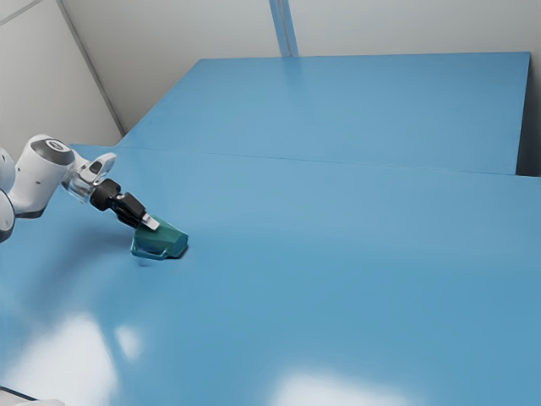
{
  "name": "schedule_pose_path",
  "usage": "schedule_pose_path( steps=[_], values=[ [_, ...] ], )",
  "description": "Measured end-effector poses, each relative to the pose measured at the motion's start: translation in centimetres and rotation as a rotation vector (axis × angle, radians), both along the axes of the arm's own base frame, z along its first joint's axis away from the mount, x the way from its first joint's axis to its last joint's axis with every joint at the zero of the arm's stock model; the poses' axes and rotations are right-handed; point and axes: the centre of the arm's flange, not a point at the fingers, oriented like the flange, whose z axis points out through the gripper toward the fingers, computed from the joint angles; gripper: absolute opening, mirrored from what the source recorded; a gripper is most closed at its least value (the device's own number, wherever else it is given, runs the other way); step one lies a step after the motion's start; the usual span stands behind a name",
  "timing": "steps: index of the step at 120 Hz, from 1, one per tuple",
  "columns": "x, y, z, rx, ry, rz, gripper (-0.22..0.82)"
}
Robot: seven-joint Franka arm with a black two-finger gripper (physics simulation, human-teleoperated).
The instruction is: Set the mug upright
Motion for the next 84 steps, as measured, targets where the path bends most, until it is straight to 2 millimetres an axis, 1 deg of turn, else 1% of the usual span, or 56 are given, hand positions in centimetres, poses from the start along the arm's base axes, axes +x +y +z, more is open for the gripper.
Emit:
schedule_pose_path(
  steps=[20, 43, 49, 57, 68, 84],
  values=[
    [0.2, -0.5, 0.7, -0.009, -0.017, -0.019, -0.11],
    [0.3, -1.4, 1.9, -0.013, -0.036, -0.042, -0.15],
    [0.2, -1.7, 2.6, -0.004, -0.045, -0.051, -0.16],
    [0.3, -2.6, 3.7, 0.022, -0.063, -0.071, -0.16],
    [0.4, -4.5, 6.1, 0.104, -0.100, -0.112, -0.17],
    [0.6, -8.8, 8.8, 0.267, -0.165, -0.186, -0.17]
  ],
)
